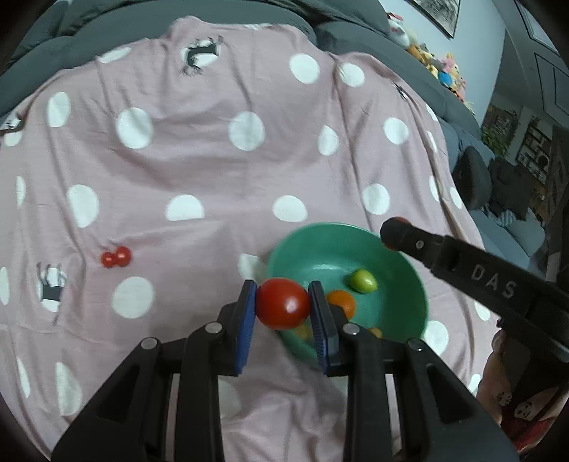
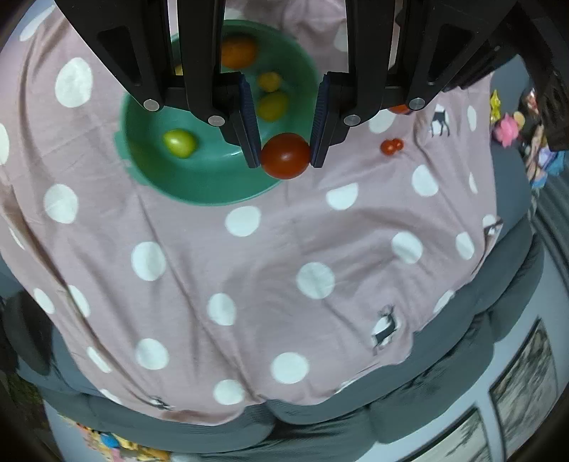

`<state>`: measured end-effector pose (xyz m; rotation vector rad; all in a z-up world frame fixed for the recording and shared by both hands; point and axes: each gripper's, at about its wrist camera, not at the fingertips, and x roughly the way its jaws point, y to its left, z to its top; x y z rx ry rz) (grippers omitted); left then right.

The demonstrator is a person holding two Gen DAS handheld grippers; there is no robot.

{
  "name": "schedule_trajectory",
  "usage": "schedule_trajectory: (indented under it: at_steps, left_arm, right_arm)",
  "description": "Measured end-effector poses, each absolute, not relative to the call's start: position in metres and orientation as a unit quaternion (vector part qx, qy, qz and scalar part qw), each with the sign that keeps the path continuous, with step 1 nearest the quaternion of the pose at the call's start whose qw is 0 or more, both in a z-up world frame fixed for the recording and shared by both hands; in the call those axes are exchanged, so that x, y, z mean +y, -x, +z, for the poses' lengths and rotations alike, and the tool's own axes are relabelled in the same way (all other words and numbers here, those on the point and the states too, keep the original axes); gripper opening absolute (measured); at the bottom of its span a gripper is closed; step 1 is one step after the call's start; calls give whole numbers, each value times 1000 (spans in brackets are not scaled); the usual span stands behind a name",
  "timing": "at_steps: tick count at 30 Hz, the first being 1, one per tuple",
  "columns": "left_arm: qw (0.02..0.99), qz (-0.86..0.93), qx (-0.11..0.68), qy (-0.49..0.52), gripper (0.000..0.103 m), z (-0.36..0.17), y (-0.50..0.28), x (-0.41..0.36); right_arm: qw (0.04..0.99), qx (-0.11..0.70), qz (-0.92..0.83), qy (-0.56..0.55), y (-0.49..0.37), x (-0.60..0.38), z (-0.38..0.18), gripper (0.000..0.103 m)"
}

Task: Organize fruits
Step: 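Carry the cherry tomato over the green bowl with the left tool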

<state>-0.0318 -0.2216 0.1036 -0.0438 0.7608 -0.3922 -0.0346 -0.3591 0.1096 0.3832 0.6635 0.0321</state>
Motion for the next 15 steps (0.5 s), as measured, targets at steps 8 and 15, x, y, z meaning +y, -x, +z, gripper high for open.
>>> schedule_trajectory:
  at_steps: [8,15]
  left_arm:
    - [881,-221,417,12,29,78,17,-261]
    - [862,-232,450,3,29,58,8,-277]
  right_arm:
    - [922,342,-35,-177,29,-387,96,31]
    - [906,378,-49,-185,18,-405,74,31]
